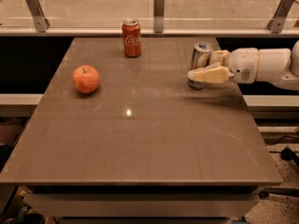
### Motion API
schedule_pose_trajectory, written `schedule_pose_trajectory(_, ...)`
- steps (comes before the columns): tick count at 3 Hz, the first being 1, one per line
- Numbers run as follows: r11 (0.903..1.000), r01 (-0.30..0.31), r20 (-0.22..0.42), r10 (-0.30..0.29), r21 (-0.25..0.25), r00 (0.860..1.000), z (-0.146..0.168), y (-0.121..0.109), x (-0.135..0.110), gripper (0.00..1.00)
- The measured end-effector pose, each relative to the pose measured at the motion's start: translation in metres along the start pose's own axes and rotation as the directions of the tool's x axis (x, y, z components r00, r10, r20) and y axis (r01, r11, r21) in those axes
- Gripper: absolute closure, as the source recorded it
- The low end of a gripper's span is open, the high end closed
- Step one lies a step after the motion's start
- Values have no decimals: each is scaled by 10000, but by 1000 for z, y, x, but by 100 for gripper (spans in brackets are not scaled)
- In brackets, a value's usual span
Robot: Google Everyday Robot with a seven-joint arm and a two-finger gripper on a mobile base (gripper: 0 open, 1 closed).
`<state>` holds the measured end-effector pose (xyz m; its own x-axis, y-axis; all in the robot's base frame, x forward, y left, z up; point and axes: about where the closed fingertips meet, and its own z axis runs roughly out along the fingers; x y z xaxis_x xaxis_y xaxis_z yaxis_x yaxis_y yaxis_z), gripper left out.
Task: Knock redbull can over
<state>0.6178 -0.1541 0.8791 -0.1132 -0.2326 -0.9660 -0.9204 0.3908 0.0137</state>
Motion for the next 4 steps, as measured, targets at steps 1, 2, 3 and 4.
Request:
schedule_pose_trajectory(1, 10000, 4, 4, -4, -50, 10000, 3, 1, 0, 64)
schedule_pose_trajectory(2, 10000, 9, 8, -9, -97, 10000, 5, 2, -1, 87)
schedule_pose_trajectory(3, 9999, 13, 11, -13, -142, 10000, 8, 3, -1, 100)
schedule_pose_trajectory(4, 9999, 21, -181, -23, -130, 9998, 9, 3, -4, 100)
